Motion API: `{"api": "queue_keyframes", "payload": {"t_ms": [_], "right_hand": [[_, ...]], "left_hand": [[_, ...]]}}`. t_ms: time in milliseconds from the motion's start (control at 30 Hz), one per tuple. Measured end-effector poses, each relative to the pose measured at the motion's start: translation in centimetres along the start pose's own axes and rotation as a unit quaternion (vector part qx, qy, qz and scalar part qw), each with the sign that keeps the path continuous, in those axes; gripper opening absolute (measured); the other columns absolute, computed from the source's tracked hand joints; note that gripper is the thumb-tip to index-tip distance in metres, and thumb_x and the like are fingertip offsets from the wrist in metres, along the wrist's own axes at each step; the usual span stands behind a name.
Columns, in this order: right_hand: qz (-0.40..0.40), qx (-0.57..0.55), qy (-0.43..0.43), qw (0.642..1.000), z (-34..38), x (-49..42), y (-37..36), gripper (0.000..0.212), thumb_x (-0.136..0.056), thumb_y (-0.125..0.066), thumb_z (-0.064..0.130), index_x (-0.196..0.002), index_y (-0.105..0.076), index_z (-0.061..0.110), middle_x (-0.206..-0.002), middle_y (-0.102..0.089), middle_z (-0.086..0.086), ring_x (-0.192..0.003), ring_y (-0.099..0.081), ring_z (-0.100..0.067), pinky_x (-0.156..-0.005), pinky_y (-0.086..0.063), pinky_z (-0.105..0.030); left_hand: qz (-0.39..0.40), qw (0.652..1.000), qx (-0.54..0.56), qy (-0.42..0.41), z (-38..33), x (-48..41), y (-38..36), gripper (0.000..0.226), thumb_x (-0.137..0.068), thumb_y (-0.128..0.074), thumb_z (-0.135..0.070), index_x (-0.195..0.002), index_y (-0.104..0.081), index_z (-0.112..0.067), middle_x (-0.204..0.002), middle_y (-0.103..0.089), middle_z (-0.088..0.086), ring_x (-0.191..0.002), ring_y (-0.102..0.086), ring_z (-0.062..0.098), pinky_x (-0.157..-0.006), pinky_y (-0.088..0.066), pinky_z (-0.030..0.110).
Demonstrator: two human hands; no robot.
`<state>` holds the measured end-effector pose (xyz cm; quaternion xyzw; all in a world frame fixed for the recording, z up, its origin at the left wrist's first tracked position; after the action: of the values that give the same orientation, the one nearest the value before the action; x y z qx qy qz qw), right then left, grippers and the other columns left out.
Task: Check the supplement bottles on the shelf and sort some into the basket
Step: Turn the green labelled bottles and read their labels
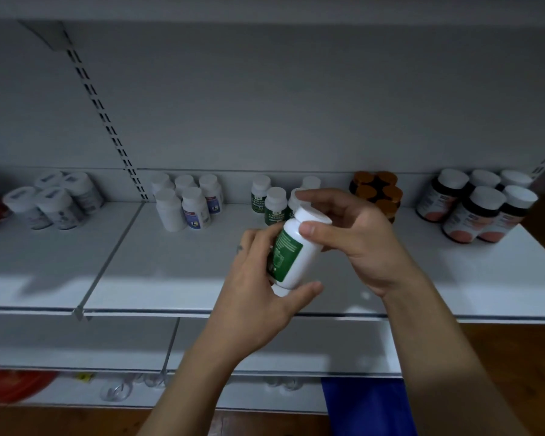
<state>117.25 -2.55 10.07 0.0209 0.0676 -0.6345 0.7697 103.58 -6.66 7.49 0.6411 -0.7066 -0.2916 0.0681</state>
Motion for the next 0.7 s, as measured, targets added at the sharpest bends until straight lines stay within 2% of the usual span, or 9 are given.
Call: {"api": "queue_keyframes", "payload": {"t_ms": [133,200,267,333,400,467,567,700], "right_hand": [[-0.013,0.008,-0.003,1.000,-0.4,0.0,0.1,0.032,-0.062,-0.082,0.026,-0.092,-0.072,0.024,-0.091,-0.073,0.006,-0.082,-0.067,-0.006,-0.058,-0.050,-0.018],[-0.005,0.005,0.001,1.000,-0.5,0.0,0.2,0.030,-0.064,-0.080,0.034,-0.092,-0.073,0.027,-0.093,-0.074,0.005,-0.086,-0.068,-0.008,-0.062,-0.051,-0.019],[0.014,-0.005,0.007,1.000,-0.5,0.1,0.3,0.027,-0.075,-0.077,0.028,-0.101,-0.072,0.026,-0.101,-0.074,0.005,-0.095,-0.068,-0.009,-0.071,-0.052,-0.021],[0.035,-0.020,0.010,0.999,-0.6,0.2,0.5,0.034,-0.081,-0.073,0.019,-0.114,-0.066,0.021,-0.112,-0.072,0.004,-0.107,-0.066,-0.011,-0.084,-0.053,-0.024],[0.050,-0.028,0.014,0.998,-0.7,0.3,0.6,0.040,-0.082,-0.067,0.015,-0.122,-0.063,0.019,-0.122,-0.068,-0.001,-0.117,-0.061,-0.016,-0.097,-0.050,-0.032],[0.057,-0.040,0.020,0.997,-0.6,0.3,0.6,0.041,-0.082,-0.065,0.014,-0.123,-0.063,0.019,-0.124,-0.067,-0.005,-0.120,-0.060,-0.021,-0.101,-0.048,-0.035],[0.049,-0.047,0.026,0.997,-0.4,0.1,0.8,0.039,-0.077,-0.068,0.009,-0.116,-0.065,0.017,-0.115,-0.071,-0.007,-0.113,-0.064,-0.023,-0.091,-0.052,-0.030],[-0.017,0.001,0.019,1.000,-0.4,-0.3,1.3,0.039,-0.064,-0.086,0.019,-0.100,-0.070,0.024,-0.099,-0.074,0.002,-0.095,-0.069,-0.013,-0.076,-0.054,-0.024]], "left_hand": [[-0.015,1.000,-0.023,0.006,0.5,-0.3,0.0,0.069,-0.071,-0.083,-0.033,-0.130,-0.047,-0.034,-0.110,-0.040,-0.018,-0.100,-0.048,-0.003,-0.082,-0.039,0.005],[-0.035,0.999,-0.017,0.005,0.4,-0.3,0.4,0.069,-0.068,-0.084,-0.031,-0.127,-0.049,-0.037,-0.109,-0.044,-0.017,-0.099,-0.049,-0.003,-0.079,-0.039,0.004],[-0.058,0.998,-0.007,0.003,0.3,-0.2,0.7,0.069,-0.067,-0.086,-0.027,-0.120,-0.045,-0.046,-0.109,-0.047,-0.016,-0.099,-0.050,-0.003,-0.076,-0.039,0.003],[-0.065,0.998,0.015,0.012,0.3,-0.1,0.9,0.067,-0.070,-0.084,-0.028,-0.116,-0.041,-0.049,-0.112,-0.050,-0.017,-0.101,-0.051,-0.003,-0.076,-0.041,0.006],[-0.051,0.998,0.042,0.016,0.3,0.1,0.7,0.060,-0.077,-0.079,-0.035,-0.121,-0.041,-0.045,-0.115,-0.054,-0.019,-0.102,-0.055,0.002,-0.075,-0.045,0.011],[-0.021,0.998,0.055,0.000,0.0,0.2,0.2,0.052,-0.083,-0.067,-0.043,-0.128,-0.044,-0.036,-0.116,-0.057,-0.021,-0.100,-0.059,0.007,-0.073,-0.047,0.015],[0.028,0.999,0.045,-0.010,-0.1,0.2,-0.6,0.051,-0.086,-0.057,-0.047,-0.134,-0.042,-0.036,-0.114,-0.058,-0.021,-0.098,-0.059,0.009,-0.074,-0.048,0.016],[0.044,0.999,0.016,-0.002,0.2,-0.2,-1.2,0.067,-0.077,-0.075,-0.047,-0.134,-0.042,-0.037,-0.118,-0.047,-0.018,-0.106,-0.051,0.000,-0.078,-0.046,0.012]]}}
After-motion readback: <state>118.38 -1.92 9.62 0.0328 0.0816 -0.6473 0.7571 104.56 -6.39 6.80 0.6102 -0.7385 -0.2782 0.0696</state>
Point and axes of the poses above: each hand's wrist, its own x-axis away from the middle knuckle, its own y-axis out of the back of the hand, z = x × y, the point moved 8 cm from there along -x, towards the middle knuckle
